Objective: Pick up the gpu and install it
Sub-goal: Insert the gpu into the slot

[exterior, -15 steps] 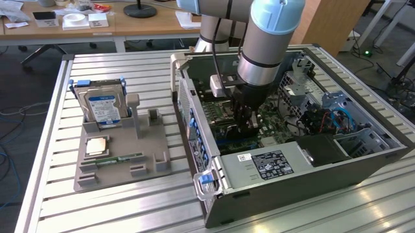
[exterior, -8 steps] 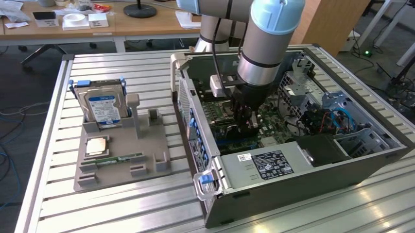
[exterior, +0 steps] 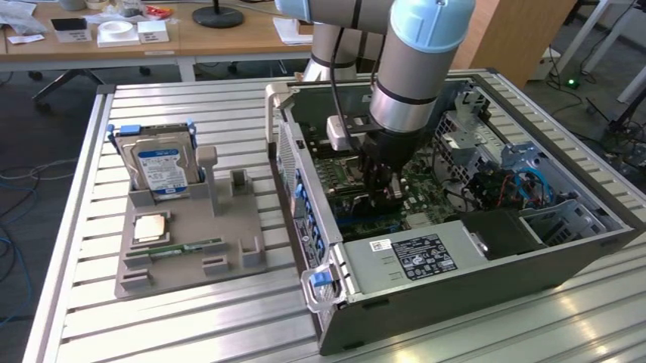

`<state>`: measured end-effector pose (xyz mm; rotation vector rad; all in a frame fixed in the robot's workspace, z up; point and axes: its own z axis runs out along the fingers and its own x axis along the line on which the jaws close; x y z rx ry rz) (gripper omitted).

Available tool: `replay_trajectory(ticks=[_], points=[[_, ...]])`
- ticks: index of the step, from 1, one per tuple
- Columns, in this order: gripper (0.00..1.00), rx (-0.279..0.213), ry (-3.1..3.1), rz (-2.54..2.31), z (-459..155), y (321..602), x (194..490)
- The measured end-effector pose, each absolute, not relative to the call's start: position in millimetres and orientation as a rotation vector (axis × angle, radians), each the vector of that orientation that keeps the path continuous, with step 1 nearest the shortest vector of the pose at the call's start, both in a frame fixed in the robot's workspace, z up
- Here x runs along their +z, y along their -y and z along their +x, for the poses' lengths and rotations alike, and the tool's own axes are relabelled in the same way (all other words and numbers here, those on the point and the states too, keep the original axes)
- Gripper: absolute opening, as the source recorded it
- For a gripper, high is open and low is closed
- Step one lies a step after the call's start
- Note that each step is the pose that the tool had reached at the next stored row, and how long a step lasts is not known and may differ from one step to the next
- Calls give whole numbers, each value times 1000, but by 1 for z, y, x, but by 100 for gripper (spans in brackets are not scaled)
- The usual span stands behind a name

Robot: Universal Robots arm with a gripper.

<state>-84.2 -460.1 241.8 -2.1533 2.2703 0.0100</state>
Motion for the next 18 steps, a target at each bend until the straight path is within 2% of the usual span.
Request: replay_trajectory(ticks=[18], points=[[34,10,-2270,-2153,-84,460,311]])
